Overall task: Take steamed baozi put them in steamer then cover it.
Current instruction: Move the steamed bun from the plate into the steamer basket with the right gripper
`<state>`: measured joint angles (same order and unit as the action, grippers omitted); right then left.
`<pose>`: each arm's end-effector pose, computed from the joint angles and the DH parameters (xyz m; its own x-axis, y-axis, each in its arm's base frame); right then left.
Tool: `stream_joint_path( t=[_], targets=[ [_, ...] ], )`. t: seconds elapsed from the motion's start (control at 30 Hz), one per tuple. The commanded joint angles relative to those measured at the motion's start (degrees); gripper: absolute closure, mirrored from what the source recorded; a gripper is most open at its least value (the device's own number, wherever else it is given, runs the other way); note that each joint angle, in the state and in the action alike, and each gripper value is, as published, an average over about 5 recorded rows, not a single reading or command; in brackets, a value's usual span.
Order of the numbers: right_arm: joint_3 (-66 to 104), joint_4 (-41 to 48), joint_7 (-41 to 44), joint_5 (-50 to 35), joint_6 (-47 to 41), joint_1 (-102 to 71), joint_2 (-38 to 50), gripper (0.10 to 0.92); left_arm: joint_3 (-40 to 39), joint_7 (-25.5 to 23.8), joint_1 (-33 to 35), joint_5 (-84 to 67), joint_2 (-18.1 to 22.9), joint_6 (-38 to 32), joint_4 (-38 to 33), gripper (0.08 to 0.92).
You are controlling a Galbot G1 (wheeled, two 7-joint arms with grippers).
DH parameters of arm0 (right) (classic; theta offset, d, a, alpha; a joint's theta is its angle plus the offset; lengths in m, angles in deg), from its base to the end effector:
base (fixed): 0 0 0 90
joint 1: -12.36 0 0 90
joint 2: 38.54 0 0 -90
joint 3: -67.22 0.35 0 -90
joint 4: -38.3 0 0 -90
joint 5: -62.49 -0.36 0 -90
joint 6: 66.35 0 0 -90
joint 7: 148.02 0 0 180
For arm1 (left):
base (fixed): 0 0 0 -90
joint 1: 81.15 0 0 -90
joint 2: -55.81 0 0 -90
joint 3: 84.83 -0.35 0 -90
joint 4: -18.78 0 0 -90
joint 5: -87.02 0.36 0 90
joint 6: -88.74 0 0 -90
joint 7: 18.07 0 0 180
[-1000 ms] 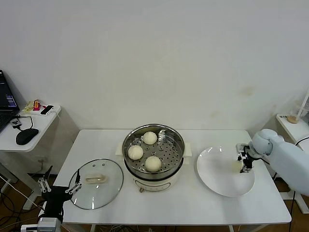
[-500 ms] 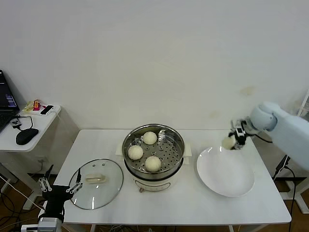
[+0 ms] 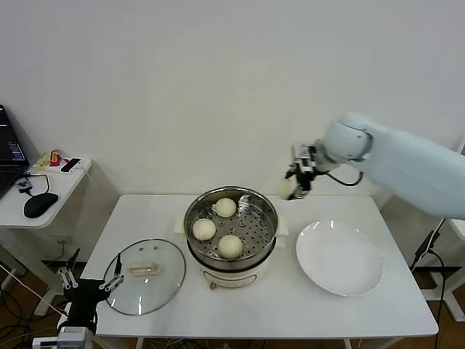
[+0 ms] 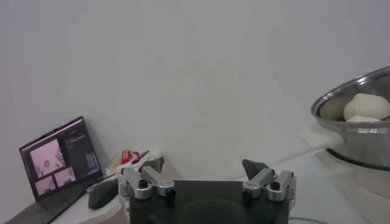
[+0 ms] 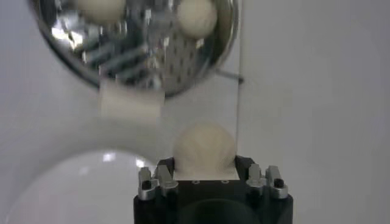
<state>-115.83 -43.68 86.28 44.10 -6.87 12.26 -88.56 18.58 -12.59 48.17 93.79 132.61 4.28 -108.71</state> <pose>0.5354 0.0156 -0.0199 -0.3588 -0.2820 0.8898 -0.9195 -0.0571 -0.3888 0.1438 0.0944 -0.2629 -0.9849 -0.1672 0.0441 -0.1318 0.8910 0.4345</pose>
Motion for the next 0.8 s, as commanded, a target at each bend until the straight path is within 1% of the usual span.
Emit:
stream_joint_path(
  t=[0.03,0.13,0.3,0.8],
  targets=[
    [-5.8,0.6,-7.8,-14.2,-9.6,1.3,-12.2,0.406,0.4,0.0,0.1,-0.2,0.0,0.0,-0.2,0.177],
    [-5.8,1.9,-8.7,-14.3,-10.5,-0.5,-13.5,0.406,0.7,0.0,0.3,-0.3,-0.1,0.0,-0.5,0.177],
    [-6.1,4.3,-8.8,-11.5,-11.2,-3.2,-14.8,0.406,0.6,0.0,0.0,-0.3,0.0,0.0,-0.4,0.177],
    [-5.1,7.7,-7.0,-4.2,-11.0,-8.2,-14.4,0.406,0.2,0.0,-0.9,-0.4,-0.1,0.0,0.9,0.177]
  ],
)
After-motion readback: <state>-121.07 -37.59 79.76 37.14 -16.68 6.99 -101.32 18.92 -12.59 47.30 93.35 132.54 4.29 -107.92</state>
